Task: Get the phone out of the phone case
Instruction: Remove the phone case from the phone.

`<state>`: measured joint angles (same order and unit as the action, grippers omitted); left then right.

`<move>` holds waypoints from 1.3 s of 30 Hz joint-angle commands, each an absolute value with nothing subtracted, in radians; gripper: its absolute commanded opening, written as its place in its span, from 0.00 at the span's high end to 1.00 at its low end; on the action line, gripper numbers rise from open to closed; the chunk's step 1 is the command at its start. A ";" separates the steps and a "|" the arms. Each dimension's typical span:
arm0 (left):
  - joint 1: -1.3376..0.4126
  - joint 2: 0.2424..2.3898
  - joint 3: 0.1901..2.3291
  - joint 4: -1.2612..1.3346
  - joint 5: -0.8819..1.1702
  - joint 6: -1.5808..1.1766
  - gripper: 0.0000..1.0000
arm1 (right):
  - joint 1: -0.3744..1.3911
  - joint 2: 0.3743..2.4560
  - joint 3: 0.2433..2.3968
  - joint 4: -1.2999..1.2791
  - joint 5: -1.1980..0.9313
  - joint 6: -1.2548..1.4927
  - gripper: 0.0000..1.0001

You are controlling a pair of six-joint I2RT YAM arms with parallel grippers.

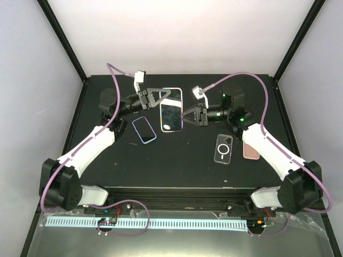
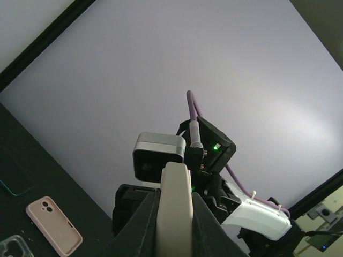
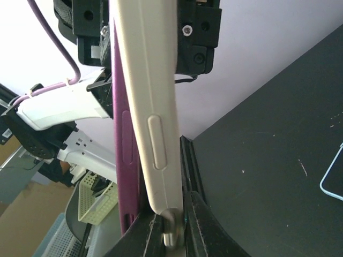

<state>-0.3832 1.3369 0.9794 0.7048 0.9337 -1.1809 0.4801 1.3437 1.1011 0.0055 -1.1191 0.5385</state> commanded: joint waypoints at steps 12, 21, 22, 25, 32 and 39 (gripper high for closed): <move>-0.458 1.387 1.082 0.115 0.943 -0.772 0.98 | 0.480 1.347 1.153 0.312 -1.020 0.770 0.99; -0.459 1.421 1.167 -0.034 0.888 -0.655 0.87 | 0.478 1.346 1.158 0.312 -1.005 0.825 0.99; -0.453 1.422 1.199 -0.083 0.857 -0.603 0.81 | 0.476 1.343 1.159 0.293 -0.993 0.826 0.99; -0.436 1.416 1.267 -0.175 0.774 -0.489 0.58 | 0.464 1.337 1.159 0.230 -0.964 0.816 0.99; -0.412 1.395 1.349 -0.301 0.614 -0.328 0.28 | 0.404 1.341 1.087 0.273 -0.914 0.923 0.99; -0.418 1.340 1.413 -0.401 0.463 -0.086 0.22 | 0.354 1.357 1.050 0.244 -0.842 0.986 0.99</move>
